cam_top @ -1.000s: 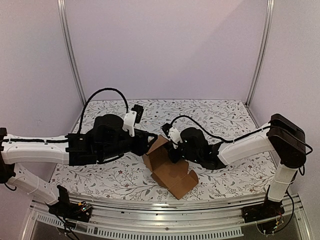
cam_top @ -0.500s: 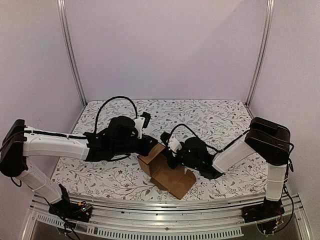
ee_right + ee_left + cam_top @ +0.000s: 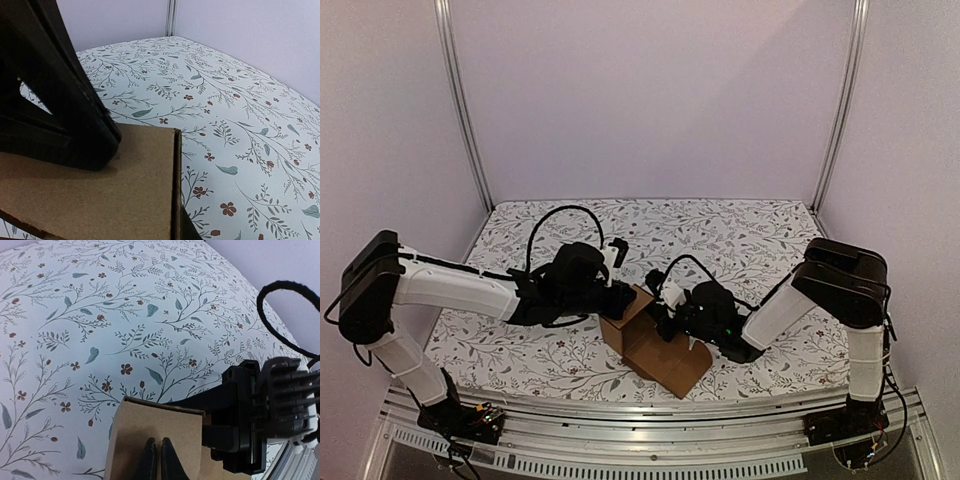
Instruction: Fold the paper box
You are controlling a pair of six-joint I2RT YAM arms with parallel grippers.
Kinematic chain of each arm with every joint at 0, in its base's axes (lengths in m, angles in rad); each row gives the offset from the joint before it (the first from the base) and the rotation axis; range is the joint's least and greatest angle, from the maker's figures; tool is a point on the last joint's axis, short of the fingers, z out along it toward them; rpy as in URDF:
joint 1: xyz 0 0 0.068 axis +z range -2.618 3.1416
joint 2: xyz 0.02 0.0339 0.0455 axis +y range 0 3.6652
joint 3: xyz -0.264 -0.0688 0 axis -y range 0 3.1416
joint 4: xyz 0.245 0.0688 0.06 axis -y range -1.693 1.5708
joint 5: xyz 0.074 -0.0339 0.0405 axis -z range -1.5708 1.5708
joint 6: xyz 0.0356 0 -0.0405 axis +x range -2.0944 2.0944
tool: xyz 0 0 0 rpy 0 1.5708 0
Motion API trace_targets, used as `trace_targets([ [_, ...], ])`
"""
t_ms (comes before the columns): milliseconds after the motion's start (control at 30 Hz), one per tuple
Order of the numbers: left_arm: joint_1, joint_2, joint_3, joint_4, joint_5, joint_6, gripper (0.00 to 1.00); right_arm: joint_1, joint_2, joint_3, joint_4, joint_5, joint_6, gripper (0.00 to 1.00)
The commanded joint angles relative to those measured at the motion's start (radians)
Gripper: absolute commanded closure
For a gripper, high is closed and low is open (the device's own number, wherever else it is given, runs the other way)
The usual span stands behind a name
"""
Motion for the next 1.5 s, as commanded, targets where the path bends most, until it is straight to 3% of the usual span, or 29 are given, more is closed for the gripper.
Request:
trace_targets([
  [0,0.02,0.036,0.01,-0.016,-0.002,-0.006,0.95,-0.006,0.033,-0.017,0.072,-0.001,0.019,0.84],
  [133,0.021,0.043,0.014,-0.015,0.001,-0.007,0.95,-0.007,0.05,-0.016,0.087,0.004,0.026,0.71],
  [267,0.022,0.047,0.02,-0.019,0.004,-0.007,0.96,-0.008,0.069,-0.007,0.106,0.013,0.035,0.68],
  [733,0.023,0.05,0.022,-0.021,0.029,-0.016,0.96,-0.008,0.145,0.067,0.13,0.038,0.056,0.68],
  [1000,0.023,0.055,0.021,-0.016,0.039,-0.018,0.96,-0.009,0.164,0.098,0.132,0.053,0.056,0.76],
  [1200,0.024,0.051,0.015,-0.016,0.038,-0.018,0.96,-0.008,0.175,0.107,0.123,0.039,0.055,1.0],
  [1467,0.026,0.048,0.011,-0.017,0.037,-0.019,0.96,-0.008,0.179,0.108,0.121,0.031,0.057,1.0],
])
